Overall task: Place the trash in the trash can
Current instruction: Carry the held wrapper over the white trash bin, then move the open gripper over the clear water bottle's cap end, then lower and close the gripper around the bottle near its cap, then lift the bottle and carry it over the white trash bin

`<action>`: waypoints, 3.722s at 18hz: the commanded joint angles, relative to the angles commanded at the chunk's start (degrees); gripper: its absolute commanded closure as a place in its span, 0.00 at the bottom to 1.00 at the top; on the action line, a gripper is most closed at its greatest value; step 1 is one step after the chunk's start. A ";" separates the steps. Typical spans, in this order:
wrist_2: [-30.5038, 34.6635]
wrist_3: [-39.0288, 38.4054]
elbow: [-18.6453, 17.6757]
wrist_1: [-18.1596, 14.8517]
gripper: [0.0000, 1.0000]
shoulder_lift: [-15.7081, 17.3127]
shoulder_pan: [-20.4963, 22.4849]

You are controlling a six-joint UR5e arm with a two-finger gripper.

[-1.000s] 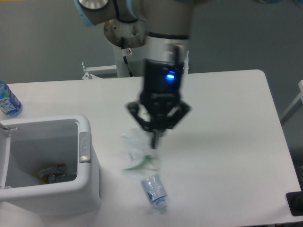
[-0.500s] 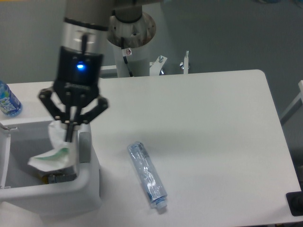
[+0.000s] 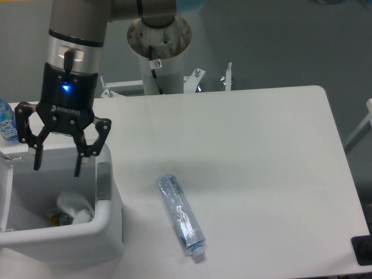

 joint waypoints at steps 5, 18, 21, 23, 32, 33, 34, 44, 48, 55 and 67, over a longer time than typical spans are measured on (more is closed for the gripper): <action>-0.09 0.61 0.44 0.09 0.00 -4.31 8.44; 4.57 6.24 3.51 0.26 0.00 -19.86 13.20; 4.57 6.15 4.39 0.26 0.00 -23.12 13.03; 4.74 6.15 3.96 0.26 0.00 -24.35 12.59; 9.49 6.15 1.76 0.44 0.00 -27.87 8.02; 10.10 6.15 1.41 0.44 0.00 -28.05 7.84; 10.72 6.15 0.97 0.53 0.00 -28.13 7.58; 14.06 6.15 -1.31 0.53 0.00 -28.66 6.79; 14.68 6.15 -1.40 0.44 0.20 -28.40 6.79; 14.68 6.15 -1.49 0.53 0.33 -28.05 6.70; 12.76 7.65 3.85 2.19 0.33 -21.11 9.24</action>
